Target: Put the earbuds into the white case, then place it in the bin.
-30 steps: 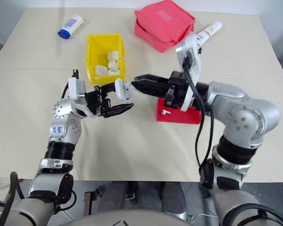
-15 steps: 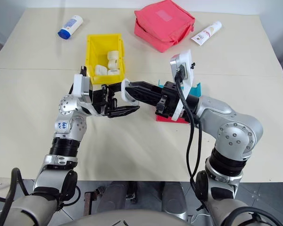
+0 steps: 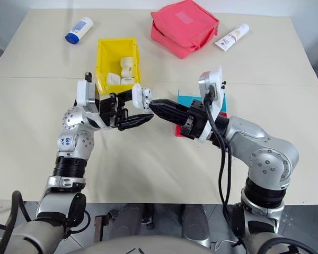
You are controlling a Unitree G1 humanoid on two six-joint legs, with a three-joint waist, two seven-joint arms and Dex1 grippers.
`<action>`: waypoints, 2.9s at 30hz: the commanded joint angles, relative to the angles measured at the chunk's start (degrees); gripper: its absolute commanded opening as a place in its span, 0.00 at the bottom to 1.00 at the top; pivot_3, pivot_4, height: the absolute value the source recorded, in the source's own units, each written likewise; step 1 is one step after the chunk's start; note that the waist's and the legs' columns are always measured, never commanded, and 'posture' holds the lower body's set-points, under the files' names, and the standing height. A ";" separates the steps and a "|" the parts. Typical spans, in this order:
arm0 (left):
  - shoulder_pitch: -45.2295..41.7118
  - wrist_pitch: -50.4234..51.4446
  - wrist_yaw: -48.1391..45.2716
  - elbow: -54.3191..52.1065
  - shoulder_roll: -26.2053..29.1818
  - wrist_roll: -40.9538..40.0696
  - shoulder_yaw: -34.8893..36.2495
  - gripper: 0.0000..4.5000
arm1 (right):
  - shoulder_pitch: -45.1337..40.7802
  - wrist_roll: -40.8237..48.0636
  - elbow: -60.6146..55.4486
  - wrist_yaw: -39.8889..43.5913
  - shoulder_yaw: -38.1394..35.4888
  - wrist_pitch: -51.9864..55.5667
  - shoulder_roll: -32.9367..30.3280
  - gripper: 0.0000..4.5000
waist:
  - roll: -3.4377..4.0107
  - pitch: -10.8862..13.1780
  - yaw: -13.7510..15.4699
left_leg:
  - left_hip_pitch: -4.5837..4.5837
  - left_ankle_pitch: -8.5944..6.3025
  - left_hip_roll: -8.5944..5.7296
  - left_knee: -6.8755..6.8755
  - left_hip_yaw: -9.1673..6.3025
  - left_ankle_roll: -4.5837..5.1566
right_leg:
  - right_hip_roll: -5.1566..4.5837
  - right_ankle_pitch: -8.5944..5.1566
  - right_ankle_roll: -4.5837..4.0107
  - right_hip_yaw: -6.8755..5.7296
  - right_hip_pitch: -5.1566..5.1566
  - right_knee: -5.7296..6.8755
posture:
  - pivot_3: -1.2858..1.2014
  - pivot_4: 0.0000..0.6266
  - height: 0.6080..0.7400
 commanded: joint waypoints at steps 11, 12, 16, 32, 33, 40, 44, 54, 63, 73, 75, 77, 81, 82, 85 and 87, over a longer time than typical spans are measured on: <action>-0.19 -0.84 0.18 -3.12 0.20 -1.80 1.08 0.62 | 0.71 0.38 -0.99 2.01 2.97 -5.72 -5.97 0.10 | 0.00 0.00 0.16 | 0.00 0.00 -0.01 0.00 0.00 0.01 | -0.01 0.00 0.00 -0.01 0.01 -0.03 | 0.52 0.24 1.00; -0.23 -0.88 0.13 -2.95 0.25 -1.75 1.09 0.62 | 0.85 -0.37 -0.85 2.47 3.08 -6.80 -6.52 0.10 | 0.00 0.00 0.16 | 0.00 0.00 -0.01 0.00 0.00 0.01 | -0.01 0.00 0.00 -0.01 0.01 -0.03 | 0.52 0.24 1.00; -0.11 -0.28 0.01 -2.41 0.96 -1.27 0.89 0.62 | 1.84 -4.80 0.43 5.57 3.42 -11.88 -10.16 0.10 | 0.00 0.00 0.28 | 0.00 0.00 -0.01 0.00 0.00 0.01 | 0.00 0.00 0.00 -0.02 0.01 -0.03 | 0.52 0.24 1.00; 0.38 11.34 -1.49 -4.11 6.01 -5.04 1.73 0.62 | 4.87 -14.75 2.40 12.36 4.68 -19.50 -21.37 0.10 | -0.02 0.01 1.33 | 0.00 0.00 -0.01 0.00 0.01 0.02 | 0.00 0.00 0.00 -0.03 0.03 -0.08 | 0.52 0.24 1.00; 0.34 11.62 -1.85 -4.11 6.26 -5.11 1.67 0.62 | 5.35 -15.87 2.19 12.10 4.44 -20.94 -21.27 0.10 | -0.02 0.01 1.33 | 0.00 0.00 -0.01 0.00 0.01 0.02 | 0.00 0.00 0.00 -0.03 0.03 -0.08 | 0.52 0.24 1.00; -0.67 14.01 -3.82 -3.85 7.57 -5.47 1.39 0.62 | 7.68 -19.17 1.55 11.64 4.21 -22.40 -23.12 0.00 | -0.02 0.01 1.45 | 0.00 0.00 -0.02 0.00 0.02 0.02 | 0.00 0.00 0.00 -0.03 0.05 -0.09 | 0.52 0.24 1.00; -1.80 11.86 -5.29 -2.51 8.20 -2.99 0.21 0.62 | 5.24 -18.38 -0.78 10.68 3.70 -20.65 -24.01 0.00 | -0.02 0.01 1.45 | 0.00 0.01 0.00 0.00 0.02 0.01 | 0.02 0.00 0.00 -0.04 0.05 -0.09 | 0.52 0.24 1.00; -7.82 2.28 -1.61 3.86 8.34 10.20 -6.74 0.62 | -17.18 -14.36 -4.10 6.18 11.47 -9.18 -21.71 0.00 | -0.01 0.01 1.27 | 0.00 0.02 0.07 0.01 -0.01 -0.01 | 0.09 0.00 0.00 -0.05 0.01 -0.09 | 0.52 0.24 1.00; -10.80 -1.09 -0.68 8.95 7.79 15.30 -9.95 0.62 | -27.70 -22.12 1.21 5.36 26.10 -7.51 -16.40 0.00 | -0.02 0.01 1.29 | -0.05 0.00 0.00 0.02 0.02 0.03 | 0.03 0.00 0.00 -0.06 -0.01 -0.07 | 0.52 0.24 1.00; -10.12 -2.25 -2.24 9.11 7.57 14.57 -9.51 0.62 | -26.63 -29.18 3.76 9.71 30.38 -10.44 -17.56 0.00 | -0.02 0.01 1.21 | -0.06 0.00 -0.01 0.02 0.05 0.03 | 0.04 0.00 0.00 -0.05 -0.05 -0.05 | 0.52 0.24 1.00; -9.88 -2.25 -2.06 8.87 7.70 14.36 -9.09 0.62 | -25.91 -30.09 3.58 10.31 30.43 -10.14 -18.66 0.00 | -0.02 0.01 1.25 | -0.06 0.00 0.00 0.02 0.05 0.03 | 0.04 0.00 0.00 -0.05 -0.05 -0.05 | 0.52 0.24 1.00; -9.56 -2.06 -1.84 8.46 7.93 14.12 -8.66 0.62 | -25.16 -31.06 3.42 10.84 30.39 -9.94 -20.01 0.00 | -0.02 0.01 1.27 | -0.06 0.00 -0.01 0.02 0.04 0.03 | 0.04 0.00 0.00 -0.05 -0.05 -0.05 | 0.52 0.24 1.00; -8.71 -1.09 -0.97 7.24 8.73 13.29 -7.45 0.62 | -23.59 -31.95 2.92 11.51 28.99 -8.95 -22.97 0.00 | -0.02 0.01 1.30 | -0.06 0.00 0.00 0.02 0.05 0.03 | 0.04 0.00 0.00 -0.05 -0.05 -0.05 | 0.52 0.24 1.00; -8.42 -0.89 -0.62 6.87 8.98 13.10 -7.04 0.62 | -22.87 -31.99 2.62 11.81 28.26 -8.77 -24.08 0.00 | -0.02 0.01 1.25 | -0.06 0.00 0.00 0.02 0.04 0.03 | 0.03 0.00 0.00 -0.05 -0.05 -0.05 | 0.52 0.24 1.00; -7.82 -0.60 -0.08 6.29 9.54 13.03 -6.51 0.62 | -21.20 -31.95 2.27 12.48 26.49 -8.80 -26.20 0.00 | -0.03 0.01 1.26 | -0.06 0.00 0.02 0.02 0.04 0.03 | 0.04 0.00 0.00 -0.06 -0.05 -0.05 | 0.52 0.24 1.00; -7.49 -0.44 0.29 5.91 9.67 13.05 -6.26 0.62 | -20.15 -31.53 2.66 12.62 24.63 -9.05 -26.81 0.00 | -0.03 0.01 1.26 | -0.05 0.00 0.01 0.02 0.06 0.03 | 0.03 0.00 0.00 -0.04 -0.05 -0.05 | 0.52 0.24 1.00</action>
